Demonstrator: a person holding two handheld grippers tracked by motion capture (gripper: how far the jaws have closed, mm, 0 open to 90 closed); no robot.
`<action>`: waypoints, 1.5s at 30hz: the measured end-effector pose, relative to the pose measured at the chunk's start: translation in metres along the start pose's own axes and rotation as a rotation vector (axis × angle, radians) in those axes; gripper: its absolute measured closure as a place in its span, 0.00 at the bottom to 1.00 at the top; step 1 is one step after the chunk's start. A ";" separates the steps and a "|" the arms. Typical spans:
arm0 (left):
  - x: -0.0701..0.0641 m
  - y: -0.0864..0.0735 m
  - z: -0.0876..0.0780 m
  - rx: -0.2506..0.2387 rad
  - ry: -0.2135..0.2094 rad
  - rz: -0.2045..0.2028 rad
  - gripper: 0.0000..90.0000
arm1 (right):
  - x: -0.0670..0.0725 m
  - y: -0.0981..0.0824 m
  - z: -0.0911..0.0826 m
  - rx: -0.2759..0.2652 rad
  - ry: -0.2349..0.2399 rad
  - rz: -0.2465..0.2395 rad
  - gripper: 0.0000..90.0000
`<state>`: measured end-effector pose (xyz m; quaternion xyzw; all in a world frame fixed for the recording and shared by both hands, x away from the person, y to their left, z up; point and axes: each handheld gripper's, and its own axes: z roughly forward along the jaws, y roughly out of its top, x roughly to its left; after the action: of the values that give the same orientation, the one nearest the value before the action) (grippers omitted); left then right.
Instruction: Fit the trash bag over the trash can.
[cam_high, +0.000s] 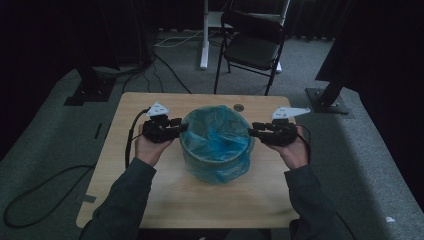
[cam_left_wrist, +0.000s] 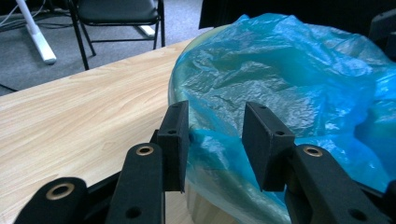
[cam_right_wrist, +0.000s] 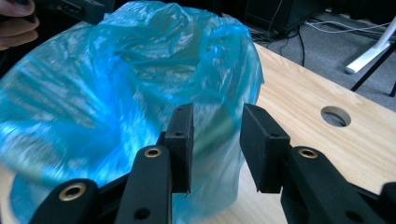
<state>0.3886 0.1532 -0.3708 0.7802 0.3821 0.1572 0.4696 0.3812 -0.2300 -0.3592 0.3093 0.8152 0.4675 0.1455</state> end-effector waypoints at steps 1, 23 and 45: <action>0.000 0.000 0.000 0.002 0.000 -0.001 0.68 | 0.000 0.003 0.004 0.003 -0.004 0.001 0.72; 0.006 0.005 0.005 -0.014 0.040 -0.003 0.89 | -0.019 0.014 0.021 -0.040 -0.007 0.063 0.77; 0.010 0.010 0.006 -0.048 0.071 -0.001 0.99 | -0.024 0.022 0.043 0.000 -0.004 0.056 0.98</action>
<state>0.4034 0.1541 -0.3665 0.7625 0.3951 0.1938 0.4743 0.4307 -0.2083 -0.3639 0.3332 0.8060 0.4706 0.1338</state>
